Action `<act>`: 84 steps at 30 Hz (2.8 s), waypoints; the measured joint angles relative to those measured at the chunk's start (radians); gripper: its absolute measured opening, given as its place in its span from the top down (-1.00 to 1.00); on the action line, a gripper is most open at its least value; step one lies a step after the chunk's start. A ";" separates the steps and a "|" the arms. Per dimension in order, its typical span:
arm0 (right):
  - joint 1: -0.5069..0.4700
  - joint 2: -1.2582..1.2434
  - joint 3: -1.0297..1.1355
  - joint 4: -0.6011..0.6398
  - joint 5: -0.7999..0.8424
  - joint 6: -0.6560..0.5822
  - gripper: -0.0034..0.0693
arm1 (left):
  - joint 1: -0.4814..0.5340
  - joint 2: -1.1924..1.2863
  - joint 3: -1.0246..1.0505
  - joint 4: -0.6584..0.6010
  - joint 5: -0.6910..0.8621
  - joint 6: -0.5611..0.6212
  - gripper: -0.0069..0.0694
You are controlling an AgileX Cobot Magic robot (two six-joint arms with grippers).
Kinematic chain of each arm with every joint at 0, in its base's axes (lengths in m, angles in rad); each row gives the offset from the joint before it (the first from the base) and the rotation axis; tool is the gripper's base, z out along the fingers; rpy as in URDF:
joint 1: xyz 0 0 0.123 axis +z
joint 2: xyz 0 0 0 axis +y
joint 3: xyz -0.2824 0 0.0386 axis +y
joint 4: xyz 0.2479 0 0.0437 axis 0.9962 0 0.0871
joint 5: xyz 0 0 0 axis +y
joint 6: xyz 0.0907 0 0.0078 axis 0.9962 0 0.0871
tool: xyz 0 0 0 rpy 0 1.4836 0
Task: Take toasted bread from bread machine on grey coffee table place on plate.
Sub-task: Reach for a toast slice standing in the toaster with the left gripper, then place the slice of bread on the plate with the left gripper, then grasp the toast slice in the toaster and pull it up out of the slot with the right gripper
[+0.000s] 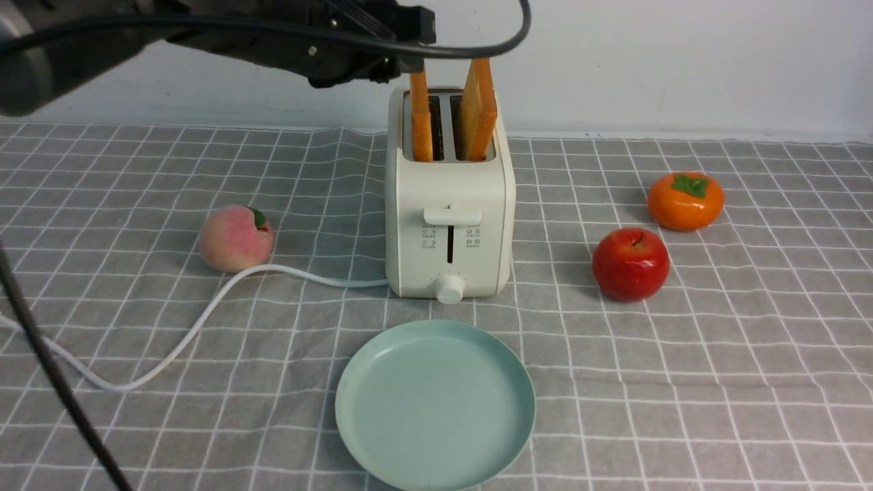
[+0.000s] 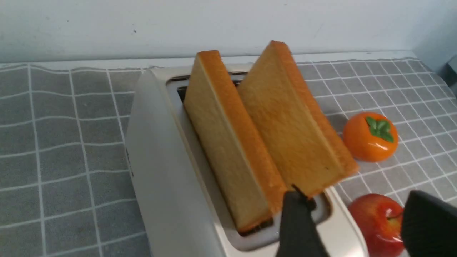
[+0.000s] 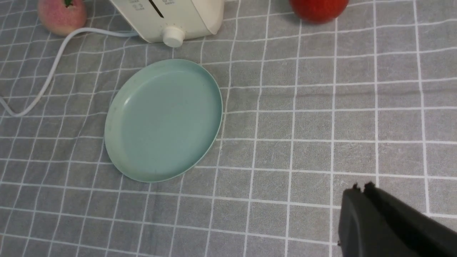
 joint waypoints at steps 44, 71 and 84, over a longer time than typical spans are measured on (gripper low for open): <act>0.000 0.001 -0.001 -0.001 -0.060 0.000 0.75 | -0.003 -0.352 0.647 -0.400 0.252 0.281 0.60; 0.000 0.001 -0.001 -0.001 -0.060 0.000 0.65 | -0.003 -0.175 0.804 -0.636 0.032 0.590 -0.27; 0.000 0.118 -0.040 0.306 -0.326 -0.198 0.61 | -0.003 -0.565 0.804 0.048 -0.012 0.001 0.71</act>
